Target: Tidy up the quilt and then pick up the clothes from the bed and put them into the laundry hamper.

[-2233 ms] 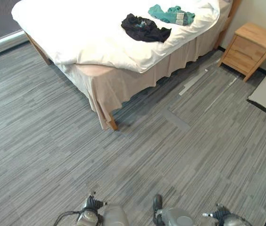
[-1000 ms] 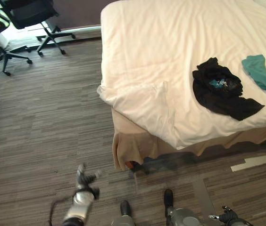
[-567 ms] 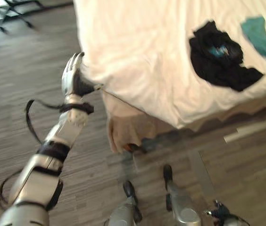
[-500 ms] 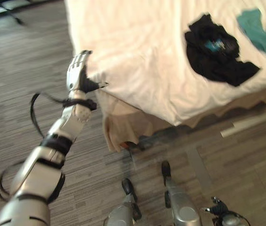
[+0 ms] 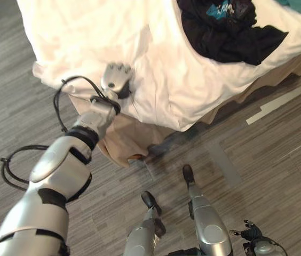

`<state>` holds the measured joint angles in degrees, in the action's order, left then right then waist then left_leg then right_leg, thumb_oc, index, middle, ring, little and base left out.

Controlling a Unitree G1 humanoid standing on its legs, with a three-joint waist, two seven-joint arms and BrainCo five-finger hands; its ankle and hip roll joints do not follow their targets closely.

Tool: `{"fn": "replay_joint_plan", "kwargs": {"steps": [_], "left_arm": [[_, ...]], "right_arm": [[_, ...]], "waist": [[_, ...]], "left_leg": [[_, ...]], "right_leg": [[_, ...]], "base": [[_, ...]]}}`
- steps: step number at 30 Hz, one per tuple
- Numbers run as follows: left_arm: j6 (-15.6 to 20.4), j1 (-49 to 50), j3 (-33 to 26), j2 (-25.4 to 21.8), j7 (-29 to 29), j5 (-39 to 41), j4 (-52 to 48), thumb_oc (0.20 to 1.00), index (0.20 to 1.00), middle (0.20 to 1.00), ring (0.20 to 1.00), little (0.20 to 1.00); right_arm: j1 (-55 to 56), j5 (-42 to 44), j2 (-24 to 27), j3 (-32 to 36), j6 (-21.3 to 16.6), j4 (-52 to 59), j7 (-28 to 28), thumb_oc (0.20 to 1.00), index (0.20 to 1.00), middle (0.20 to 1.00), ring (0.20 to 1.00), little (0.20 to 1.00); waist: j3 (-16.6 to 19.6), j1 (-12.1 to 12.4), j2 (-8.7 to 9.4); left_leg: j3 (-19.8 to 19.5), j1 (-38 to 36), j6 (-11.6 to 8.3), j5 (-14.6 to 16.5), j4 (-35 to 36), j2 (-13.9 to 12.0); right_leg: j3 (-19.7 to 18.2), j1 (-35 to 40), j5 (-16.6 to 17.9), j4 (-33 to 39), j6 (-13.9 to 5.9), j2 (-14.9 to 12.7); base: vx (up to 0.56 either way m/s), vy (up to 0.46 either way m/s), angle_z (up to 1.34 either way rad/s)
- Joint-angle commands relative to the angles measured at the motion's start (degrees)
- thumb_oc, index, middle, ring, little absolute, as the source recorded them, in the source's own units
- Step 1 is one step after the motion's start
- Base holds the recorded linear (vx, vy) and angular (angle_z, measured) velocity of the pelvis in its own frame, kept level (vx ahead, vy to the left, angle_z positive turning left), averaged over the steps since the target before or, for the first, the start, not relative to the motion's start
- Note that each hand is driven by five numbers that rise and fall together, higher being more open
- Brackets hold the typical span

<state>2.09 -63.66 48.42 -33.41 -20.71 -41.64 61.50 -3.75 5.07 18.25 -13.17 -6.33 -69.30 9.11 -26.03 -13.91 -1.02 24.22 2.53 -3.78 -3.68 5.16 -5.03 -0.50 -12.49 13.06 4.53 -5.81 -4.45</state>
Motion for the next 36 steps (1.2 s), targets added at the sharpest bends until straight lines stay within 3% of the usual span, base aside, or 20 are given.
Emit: {"fn": "replay_joint_plan", "kwargs": {"steps": [1,3,4,5,6,10,11,12,13,14,17,18,19,21,24,25,26,33,35,36], "left_arm": [[0.28,7.92,-1.23,0.09,4.66,-3.33,6.25,0.200,0.200,0.200,0.200,0.200],[0.50,13.88,-3.51,-1.15,5.50,-3.47,7.35,0.200,0.200,0.200,0.200,0.200],[-0.29,22.49,-10.03,-3.64,5.92,-1.49,7.81,0.222,0.222,0.222,0.222,0.222],[-0.60,25.91,-13.83,-4.47,5.60,0.30,7.84,0.539,0.539,0.539,0.539,0.539],[-1.14,31.26,-19.52,-5.60,4.97,2.34,8.18,1.000,1.000,1.000,1.000,1.000],[-2.43,46.72,-34.88,-6.63,2.96,8.66,11.65,1.000,1.000,1.000,1.000,1.000],[-2.44,46.85,-35.03,-6.64,2.97,8.64,11.58,1.000,1.000,1.000,1.000,1.000],[-2.25,52.83,-41.23,-6.73,2.27,12.43,12.19,1.000,1.000,1.000,1.000,1.000],[-2.26,52.95,-41.37,-6.74,2.28,12.42,12.11,1.000,1.000,1.000,1.000,1.000],[-1.41,56.59,-46.23,-5.83,0.76,18.00,11.87,1.000,1.000,1.000,1.000,1.000],[-0.18,59.79,-50.57,-3.44,-2.08,25.97,10.82,1.000,1.000,1.000,1.000,1.000],[0.99,60.25,-49.81,-1.05,-3.01,29.95,9.88,1.000,1.000,1.000,1.000,1.000],[1.00,60.27,-50.07,-0.96,-3.02,29.96,9.88,1.000,1.000,1.000,1.000,1.000],[2.48,59.14,-46.14,0.79,-3.66,32.48,8.56,1.000,1.000,1.000,1.000,1.000],[3.10,58.64,-44.88,1.32,-3.47,33.43,7.95,1.000,1.000,1.000,1.000,1.000],[4.45,56.81,-40.97,2.70,-3.39,34.82,6.24,1.000,1.000,1.000,1.000,1.000],[4.86,55.58,-38.80,3.46,-3.31,35.11,5.34,1.000,1.000,1.000,1.000,1.000],[4.56,46.83,-23.86,10.90,-4.41,31.56,-0.47,1.000,1.000,1.000,1.000,1.000],[4.29,45.91,-21.35,12.71,-4.06,30.80,-1.64,1.000,1.000,1.000,1.000,1.000],[4.29,45.91,-21.35,12.71,-4.06,30.80,-1.64,1.000,1.000,1.000,1.000,1.000]], "right_arm": [[0.89,1.30,3.41,1.60,0.24,-1.88,1.22,1.000,1.000,1.000,1.000,1.000],[0.41,0.35,4.96,1.94,-0.12,0.79,1.50,1.000,1.000,1.000,1.000,1.000],[0.01,-1.78,9.07,3.50,-1.18,12.15,3.09,1.000,1.000,1.000,1.000,1.000],[0.18,-2.20,11.07,4.81,-2.00,18.70,3.75,1.000,1.000,1.000,1.000,1.000],[1.63,-3.28,13.35,6.47,-2.38,27.29,3.87,1.000,1.000,1.000,1.000,1.000],[1.15,-4.27,20.02,9.79,-5.25,43.13,2.72,1.000,1.000,1.000,1.000,1.000],[1.09,-4.27,20.05,9.70,-5.21,43.16,2.71,1.000,1.000,1.000,1.000,1.000],[-1.61,-5.05,23.59,9.93,-5.79,49.58,1.49,0.548,0.548,0.548,0.548,0.548],[-1.68,-5.04,23.60,9.84,-5.75,49.61,1.48,0.300,0.300,0.300,0.300,0.300],[-6.73,-6.25,26.02,8.31,-6.37,52.28,2.06,0.200,0.200,0.200,0.200,0.200],[-18.11,-6.80,27.29,2.94,-5.89,51.77,3.59,0.200,0.200,0.200,0.200,0.200],[-28.06,-6.29,26.92,-1.84,-4.79,49.57,4.87,0.200,0.200,0.200,0.200,0.200],[-28.61,-6.24,26.89,-2.26,-4.89,49.25,4.94,0.200,0.200,0.200,0.200,0.200],[-46.59,-3.79,27.76,-10.44,-3.40,40.88,6.34,0.200,0.200,0.200,0.200,0.200],[-52.88,-2.73,27.85,-13.43,-3.12,36.45,6.49,0.200,0.200,0.200,0.200,0.200],[-63.52,-1.27,27.41,-18.46,-2.19,27.27,7.03,0.200,0.200,0.200,0.200,0.200],[-67.13,-0.81,26.80,-19.95,-1.86,24.41,7.15,0.200,0.200,0.200,0.200,0.200],[-70.89,4.85,13.85,-20.93,-0.31,8.10,7.02,0.200,0.200,0.200,0.200,0.200],[-67.75,5.69,9.15,-19.90,0.24,6.53,6.49,0.200,0.200,0.200,0.200,0.200],[-67.75,5.69,9.15,-19.90,0.25,6.53,6.49,0.200,0.200,0.200,0.200,0.200]], "waist": [[4.22,0.36,-0.48],[5.53,0.53,-0.45],[6.62,1.21,-0.28],[6.81,1.57,-0.11],[7.11,1.99,0.15],[7.63,4.99,1.22],[7.75,4.92,1.23],[7.78,6.99,1.76],[7.89,6.92,1.78],[7.83,9.11,2.21],[7.29,12.54,2.96],[6.21,15.04,3.25],[6.25,14.76,3.24],[3.95,17.80,3.47],[3.36,18.42,3.36],[1.83,20.17,3.08],[1.11,20.79,2.98],[-2.46,23.55,-0.34],[-2.58,23.87,-1.25],[-2.54,23.87,-1.25]], "left_leg": [[-2.85,-1.38,-3.22,3.51,-3.44,-2.79],[-2.58,-3.00,-3.19,3.52,-2.51,-2.64],[-2.58,-4.73,-3.22,3.58,-1.64,-2.54],[-2.78,-5.44,-3.21,3.71,-1.47,-2.49],[-2.93,-5.84,-3.21,3.57,-1.27,-2.53],[-3.45,-7.21,-3.06,3.89,-1.27,-2.66],[-3.42,-7.03,-3.07,3.77,-1.28,-2.67],[-4.18,-7.26,-2.97,3.88,-1.41,-2.66],[-4.17,-7.07,-2.98,3.76,-1.42,-2.67],[-4.93,-6.91,-2.93,3.76,-1.52,-2.85],[-6.67,-5.50,-2.92,3.22,-1.81,-3.05],[-8.07,-3.48,-2.99,2.47,-2.10,-3.25],[-8.12,-3.21,-2.98,2.36,-2.16,-3.26],[-10.23,0.49,-3.34,1.08,-2.76,-3.56],[-10.86,2.22,-3.49,0.58,-2.96,-3.78],[-12.23,5.26,-3.87,-0.52,-3.16,-4.21],[-12.75,6.65,-4.04,-1.06,-3.14,-4.34],[-16.08,14.52,-4.18,-3.22,-2.42,-3.91],[-16.74,15.16,-3.81,-3.25,-2.64,-3.65],[-16.74,15.22,-3.81,-3.25,-2.65,-3.65]], "right_leg": [[0.09,-2.90,-10.43,-8.69,-6.77,-4.78],[0.26,-1.39,-10.19,-8.22,-6.73,-4.79],[0.44,0.16,-10.22,-7.95,-6.77,-4.80],[0.44,0.75,-10.48,-8.13,-6.76,-4.76],[0.45,1.09,-10.51,-8.20,-6.61,-4.68],[1.49,2.61,-11.56,-9.05,-6.38,-4.90],[1.45,2.46,-11.40,-8.96,-6.33,-4.88],[2.24,3.13,-11.83,-9.30,-6.22,-5.10],[2.22,2.99,-11.66,-9.19,-6.17,-5.08],[3.09,3.36,-12.00,-9.39,-6.13,-5.43],[4.65,3.25,-12.07,-9.60,-5.87,-5.92],[5.65,2.47,-11.95,-9.74,-5.65,-6.07],[5.69,2.29,-11.79,-9.67,-5.61,-6.08],[7.07,0.44,-11.70,-10.27,-5.22,-6.08],[7.69,-0.63,-11.42,-10.37,-5.04,-6.17],[9.03,-2.56,-11.34,-10.91,-4.92,-6.55],[9.57,-3.52,-11.28,-11.26,-4.92,-6.76],[12.78,-10.52,-12.43,-15.67,-4.81,-8.00],[13.35,-11.03,-12.73,-16.60,-4.72,-8.37],[13.36,-11.06,-12.71,-16.58,-4.71,-8.36]], "base": [[0.06,0.046,-0.07],[0.08,0.052,-0.11],[0.09,0.075,-0.08],[0.07,0.074,-0.20],[0.03,0.047,-0.22],[0.00,0.018,0.03],[0.00,-0.009,0.13],[-0.01,-0.017,0.18],[-0.01,-0.026,0.24],[-0.01,-0.041,0.31],[-0.05,-0.062,0.49],[-0.08,-0.056,0.52],[-0.09,-0.051,0.54],[-0.10,-0.044,0.50],[-0.07,-0.029,0.61],[-0.08,-0.030,0.53],[-0.11,-0.042,0.23],[-0.07,-0.019,0.40],[-0.02,-0.001,0.13],[0.02,0.016,0.04]]}}
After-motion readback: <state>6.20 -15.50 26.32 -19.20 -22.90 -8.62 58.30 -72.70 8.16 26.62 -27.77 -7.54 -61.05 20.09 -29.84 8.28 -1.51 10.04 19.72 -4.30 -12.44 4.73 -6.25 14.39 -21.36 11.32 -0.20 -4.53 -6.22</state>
